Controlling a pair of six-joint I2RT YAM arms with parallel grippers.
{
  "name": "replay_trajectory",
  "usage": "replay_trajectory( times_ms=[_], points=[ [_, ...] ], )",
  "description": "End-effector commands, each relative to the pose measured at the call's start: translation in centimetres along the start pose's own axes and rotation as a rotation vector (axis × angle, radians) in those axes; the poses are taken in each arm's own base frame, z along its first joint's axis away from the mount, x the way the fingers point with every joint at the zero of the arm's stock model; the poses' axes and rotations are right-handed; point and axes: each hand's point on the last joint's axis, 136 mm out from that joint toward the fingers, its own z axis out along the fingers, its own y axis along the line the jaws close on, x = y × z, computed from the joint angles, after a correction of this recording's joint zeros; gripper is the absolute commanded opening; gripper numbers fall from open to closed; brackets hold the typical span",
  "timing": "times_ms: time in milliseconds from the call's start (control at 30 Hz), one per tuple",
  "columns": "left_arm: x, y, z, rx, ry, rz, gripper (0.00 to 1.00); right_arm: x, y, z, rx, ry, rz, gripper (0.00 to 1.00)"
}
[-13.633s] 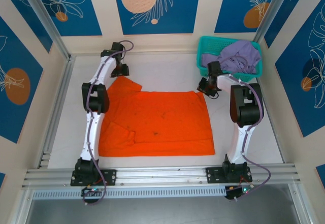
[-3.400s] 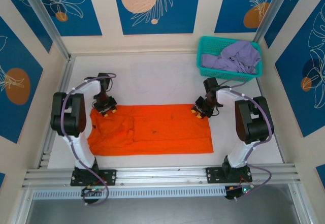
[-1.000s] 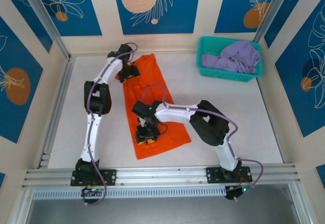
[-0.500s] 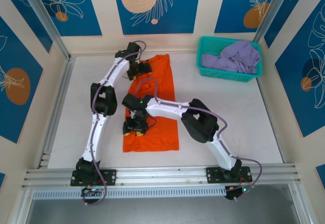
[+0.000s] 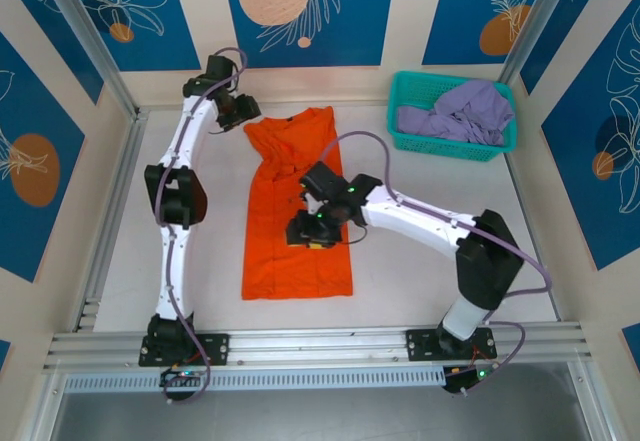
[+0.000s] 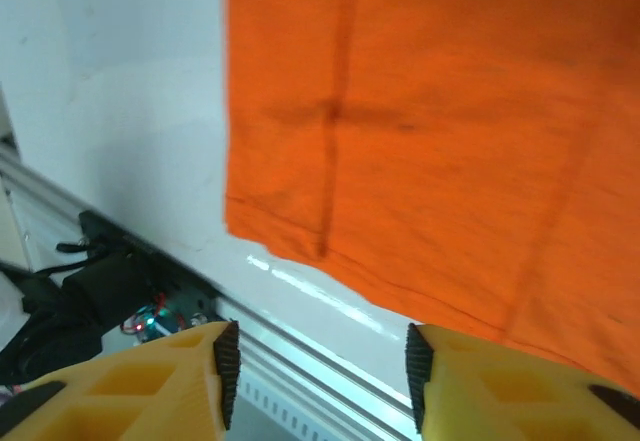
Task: Fold and stack the t-shirts
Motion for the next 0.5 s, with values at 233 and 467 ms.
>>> replay_trajectory(
  times_ms=[233,467],
  points=[
    [3.7,1.7,6.8,-0.040,0.116,0.001,0.30,3.8,-7.0,3.7,0.128,0.147,0.218,0.39],
    [4.0,2.5,11.0,-0.037,0.119,-0.002,0.30,6.2,-9.0,5.2,0.176,0.235,0.243,0.37]
  ],
)
